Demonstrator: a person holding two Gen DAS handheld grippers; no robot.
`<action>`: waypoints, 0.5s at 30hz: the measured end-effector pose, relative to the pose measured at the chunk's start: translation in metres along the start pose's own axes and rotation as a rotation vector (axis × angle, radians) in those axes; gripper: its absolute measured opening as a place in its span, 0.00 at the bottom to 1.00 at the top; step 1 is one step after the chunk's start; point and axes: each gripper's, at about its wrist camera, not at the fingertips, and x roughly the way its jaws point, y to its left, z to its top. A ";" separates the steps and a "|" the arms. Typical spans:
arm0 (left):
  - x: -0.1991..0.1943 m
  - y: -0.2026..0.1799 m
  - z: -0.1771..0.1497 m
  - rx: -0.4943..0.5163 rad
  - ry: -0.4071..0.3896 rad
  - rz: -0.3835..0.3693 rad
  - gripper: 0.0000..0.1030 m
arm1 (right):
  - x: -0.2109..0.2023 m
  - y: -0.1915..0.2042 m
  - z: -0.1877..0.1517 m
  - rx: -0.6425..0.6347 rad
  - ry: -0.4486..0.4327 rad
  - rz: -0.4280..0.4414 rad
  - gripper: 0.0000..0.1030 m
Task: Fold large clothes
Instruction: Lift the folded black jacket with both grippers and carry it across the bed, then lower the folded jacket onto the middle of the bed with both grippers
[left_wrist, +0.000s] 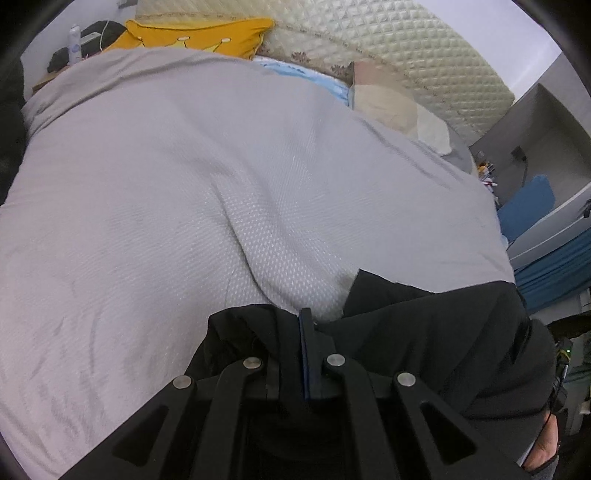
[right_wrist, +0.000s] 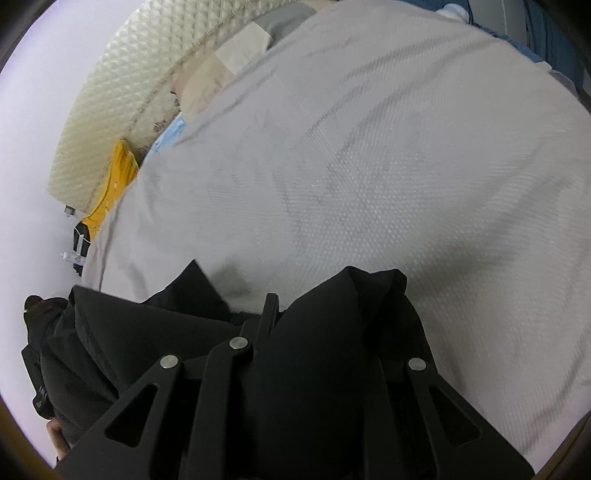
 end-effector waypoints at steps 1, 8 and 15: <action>0.007 0.000 0.002 0.000 0.008 0.005 0.07 | 0.008 -0.002 0.003 0.002 0.008 0.000 0.16; 0.047 0.009 0.005 -0.048 0.082 -0.021 0.07 | 0.036 -0.016 0.003 0.032 0.044 0.026 0.16; 0.030 0.006 -0.022 0.002 0.121 -0.015 0.06 | 0.006 -0.020 -0.014 0.068 0.012 0.084 0.22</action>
